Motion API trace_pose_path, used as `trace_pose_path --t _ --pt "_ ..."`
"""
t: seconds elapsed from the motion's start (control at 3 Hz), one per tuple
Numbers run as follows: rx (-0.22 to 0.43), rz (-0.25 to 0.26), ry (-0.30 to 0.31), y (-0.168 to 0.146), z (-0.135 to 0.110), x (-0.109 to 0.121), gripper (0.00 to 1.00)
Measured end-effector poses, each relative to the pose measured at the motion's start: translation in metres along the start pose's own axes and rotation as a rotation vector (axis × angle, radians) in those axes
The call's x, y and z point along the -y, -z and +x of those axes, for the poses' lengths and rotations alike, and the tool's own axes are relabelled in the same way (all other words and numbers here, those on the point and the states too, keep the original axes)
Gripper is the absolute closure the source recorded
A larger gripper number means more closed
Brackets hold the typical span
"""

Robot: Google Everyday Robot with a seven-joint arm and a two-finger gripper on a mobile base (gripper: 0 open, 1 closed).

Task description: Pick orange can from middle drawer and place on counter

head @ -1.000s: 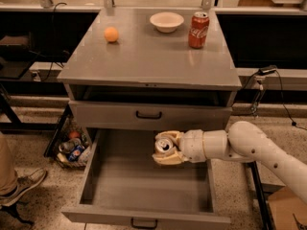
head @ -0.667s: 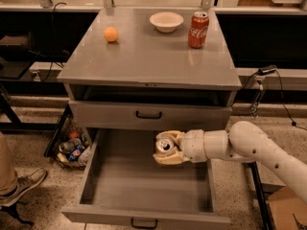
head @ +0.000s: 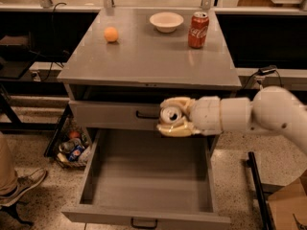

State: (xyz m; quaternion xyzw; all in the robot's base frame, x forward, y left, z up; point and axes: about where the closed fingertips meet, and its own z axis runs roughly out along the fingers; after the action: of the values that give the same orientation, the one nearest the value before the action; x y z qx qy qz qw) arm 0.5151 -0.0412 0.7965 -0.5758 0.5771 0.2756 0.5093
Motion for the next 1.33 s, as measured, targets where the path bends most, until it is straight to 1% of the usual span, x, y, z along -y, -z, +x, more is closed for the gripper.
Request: trace_pose_path --t 0.33,0.67,1.0,1.33 --pt "0.031 0.058 0.064 0.033 -0.073 0.048 1.00" --pt "0.031 0.059 0.064 0.033 -0.073 0.048 1.00" --pt "0.039 0.112 0.074 0.034 -0.089 0.098 1.00" --pt "0.012 0.155 0.067 0.041 -0.104 0.141 1.00"
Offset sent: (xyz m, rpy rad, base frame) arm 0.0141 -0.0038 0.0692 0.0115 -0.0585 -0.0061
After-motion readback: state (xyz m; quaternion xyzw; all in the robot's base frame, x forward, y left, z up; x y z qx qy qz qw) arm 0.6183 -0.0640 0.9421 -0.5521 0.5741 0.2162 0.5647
